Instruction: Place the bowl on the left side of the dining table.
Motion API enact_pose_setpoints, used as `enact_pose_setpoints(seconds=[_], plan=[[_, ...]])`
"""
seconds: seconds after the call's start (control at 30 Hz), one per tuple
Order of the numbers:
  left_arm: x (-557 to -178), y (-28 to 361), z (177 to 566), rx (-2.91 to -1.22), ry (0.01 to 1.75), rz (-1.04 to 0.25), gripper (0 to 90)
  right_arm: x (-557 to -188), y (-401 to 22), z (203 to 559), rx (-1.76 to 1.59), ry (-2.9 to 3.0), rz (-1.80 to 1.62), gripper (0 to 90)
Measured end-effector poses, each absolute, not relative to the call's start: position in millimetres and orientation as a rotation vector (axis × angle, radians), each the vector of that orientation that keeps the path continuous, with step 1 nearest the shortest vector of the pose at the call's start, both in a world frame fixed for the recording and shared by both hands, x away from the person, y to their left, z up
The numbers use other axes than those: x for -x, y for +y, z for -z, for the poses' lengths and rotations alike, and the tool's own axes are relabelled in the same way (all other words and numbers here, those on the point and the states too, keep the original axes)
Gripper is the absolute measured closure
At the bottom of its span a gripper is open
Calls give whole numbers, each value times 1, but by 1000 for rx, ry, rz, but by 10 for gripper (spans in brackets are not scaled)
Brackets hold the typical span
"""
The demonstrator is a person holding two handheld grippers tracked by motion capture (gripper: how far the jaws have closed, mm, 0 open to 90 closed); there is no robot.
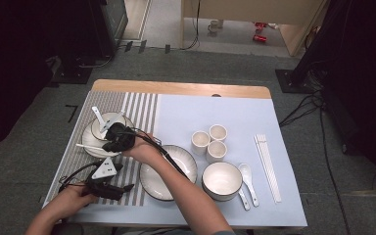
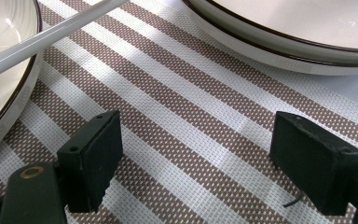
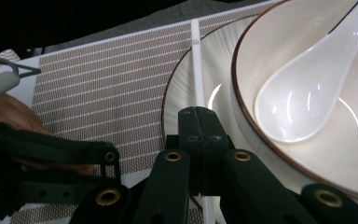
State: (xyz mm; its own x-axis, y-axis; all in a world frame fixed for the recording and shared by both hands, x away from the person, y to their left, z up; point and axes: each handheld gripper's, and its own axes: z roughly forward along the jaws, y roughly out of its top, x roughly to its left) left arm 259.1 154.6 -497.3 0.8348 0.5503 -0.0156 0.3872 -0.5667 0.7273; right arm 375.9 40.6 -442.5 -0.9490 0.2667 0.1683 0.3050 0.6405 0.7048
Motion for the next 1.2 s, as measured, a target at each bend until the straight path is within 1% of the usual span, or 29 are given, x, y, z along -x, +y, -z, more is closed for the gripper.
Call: enact_pose_setpoints(seconds=[0.23,0.47,0.5,0.8,1.2], plan=[[-259,154,497,-2239,684,-270,171,-374,33,452,535,-2792,1171,900],[-259,155,497,-2240,683,-270,171,-376,33,454,524,-2798,1184,897],[-259,155,497,-2240,683,-270,171,-377,33,454,529,-2800,1187,876],[-259,155,497,-2236,685,-265,171,-379,30,453,546,-2792,1196,854],[-259,155,497,-2232,687,-263,171,-376,19,436,568,-2773,1222,759]])
